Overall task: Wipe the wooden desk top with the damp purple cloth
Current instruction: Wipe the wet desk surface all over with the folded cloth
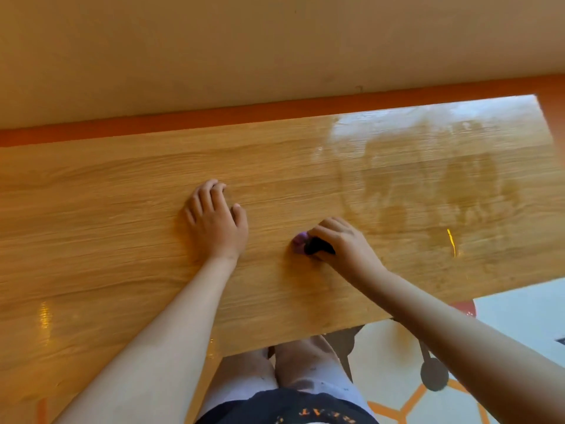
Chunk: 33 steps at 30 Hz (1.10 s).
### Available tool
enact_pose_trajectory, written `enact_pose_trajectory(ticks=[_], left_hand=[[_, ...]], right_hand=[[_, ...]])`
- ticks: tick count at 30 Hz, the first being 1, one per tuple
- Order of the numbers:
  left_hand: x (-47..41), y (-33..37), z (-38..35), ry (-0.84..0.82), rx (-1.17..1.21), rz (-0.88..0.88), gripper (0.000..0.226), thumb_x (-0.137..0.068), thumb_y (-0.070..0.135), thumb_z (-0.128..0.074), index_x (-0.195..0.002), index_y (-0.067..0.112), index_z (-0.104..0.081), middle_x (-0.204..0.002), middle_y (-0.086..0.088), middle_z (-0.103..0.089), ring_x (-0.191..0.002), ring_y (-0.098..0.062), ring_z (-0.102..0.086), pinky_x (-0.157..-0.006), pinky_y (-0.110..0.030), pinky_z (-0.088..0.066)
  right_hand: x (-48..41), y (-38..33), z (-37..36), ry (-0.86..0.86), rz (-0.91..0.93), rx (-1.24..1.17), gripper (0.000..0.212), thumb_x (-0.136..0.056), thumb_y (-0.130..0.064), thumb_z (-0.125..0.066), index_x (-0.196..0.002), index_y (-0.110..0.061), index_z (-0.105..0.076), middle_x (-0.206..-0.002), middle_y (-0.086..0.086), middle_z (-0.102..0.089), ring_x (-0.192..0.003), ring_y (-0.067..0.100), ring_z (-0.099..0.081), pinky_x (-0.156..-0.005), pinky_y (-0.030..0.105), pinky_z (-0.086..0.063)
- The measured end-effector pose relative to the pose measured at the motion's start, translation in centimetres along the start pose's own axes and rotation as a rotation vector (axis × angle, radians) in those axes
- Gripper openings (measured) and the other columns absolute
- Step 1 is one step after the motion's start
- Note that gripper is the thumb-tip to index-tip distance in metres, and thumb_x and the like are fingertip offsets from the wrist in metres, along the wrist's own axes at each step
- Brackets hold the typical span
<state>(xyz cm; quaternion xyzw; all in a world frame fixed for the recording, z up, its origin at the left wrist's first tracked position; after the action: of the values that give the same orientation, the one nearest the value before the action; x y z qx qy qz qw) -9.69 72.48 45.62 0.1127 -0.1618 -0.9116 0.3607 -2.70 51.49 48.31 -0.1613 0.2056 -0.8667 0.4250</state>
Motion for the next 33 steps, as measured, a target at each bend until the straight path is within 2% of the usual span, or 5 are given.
enact_pose_trajectory(ticks=[5, 13, 24, 28, 33], left_hand=[[-0.1, 0.0, -0.1, -0.024, -0.010, -0.012, 0.038, -0.085, 0.028, -0.049, -0.120, 0.013, -0.053, -0.136, -0.005, -0.048, -0.128, -0.030, -0.039, -0.105, -0.046, -0.027], [0.2, 0.2, 0.2, -0.010, -0.031, -0.033, 0.042, -0.084, 0.029, -0.046, -0.121, 0.011, -0.052, -0.137, -0.006, -0.048, -0.127, -0.031, -0.040, -0.105, -0.044, -0.026], [0.1, 0.3, 0.1, -0.015, -0.033, -0.053, 0.041, -0.083, 0.029, -0.044, -0.119, 0.010, -0.051, -0.135, -0.008, -0.048, -0.125, -0.032, -0.042, -0.107, -0.048, -0.029], [-0.1, 0.4, 0.0, -0.022, -0.035, -0.055, 0.042, -0.084, 0.029, -0.043, -0.120, 0.010, -0.050, -0.136, -0.008, -0.047, -0.126, -0.032, -0.040, -0.108, -0.048, -0.027], [-0.1, 0.3, 0.0, -0.028, -0.041, -0.058, 0.042, -0.084, 0.030, -0.043, -0.121, 0.011, -0.050, -0.137, -0.007, -0.047, -0.128, -0.031, -0.039, -0.109, -0.047, -0.027]], right_hand=[[3.2, -0.9, -1.4, -0.077, 0.026, 0.007, 0.020, -0.077, -0.016, -0.072, -0.096, -0.012, -0.066, -0.090, 0.003, -0.062, -0.085, 0.025, -0.057, -0.067, 0.038, -0.051], [-4.7, 3.2, 3.3, 0.203, -0.227, -0.058, 0.022, -0.083, -0.027, -0.068, -0.101, -0.013, -0.068, -0.098, 0.005, -0.063, -0.094, 0.024, -0.057, -0.079, 0.041, -0.049], [12.1, -2.1, -4.2, 0.017, -0.095, -0.073, 0.021, -0.073, -0.021, -0.073, -0.092, -0.017, -0.066, -0.086, -0.002, -0.061, -0.082, 0.016, -0.050, -0.065, 0.031, -0.048], [11.4, -1.6, -3.7, -0.025, -0.139, -0.096, 0.024, -0.072, -0.022, -0.078, -0.093, -0.016, -0.068, -0.085, 0.000, -0.062, -0.082, 0.020, -0.057, -0.066, 0.030, -0.047], [7.4, -0.5, -1.5, 0.136, -0.226, -0.039, 0.023, -0.078, -0.019, -0.074, -0.099, -0.011, -0.068, -0.090, 0.006, -0.063, -0.088, 0.025, -0.056, -0.071, 0.030, -0.041]])
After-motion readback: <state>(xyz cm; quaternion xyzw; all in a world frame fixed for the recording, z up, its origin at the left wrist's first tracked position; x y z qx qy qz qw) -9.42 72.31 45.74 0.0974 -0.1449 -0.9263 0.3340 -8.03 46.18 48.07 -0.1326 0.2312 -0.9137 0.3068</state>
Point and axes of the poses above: each hand's wrist, its own x-axis away from the middle knuckle, its own z-axis out of the back of the hand, y = z × x, the point moved 10 cm from there along -x, towards the middle knuckle
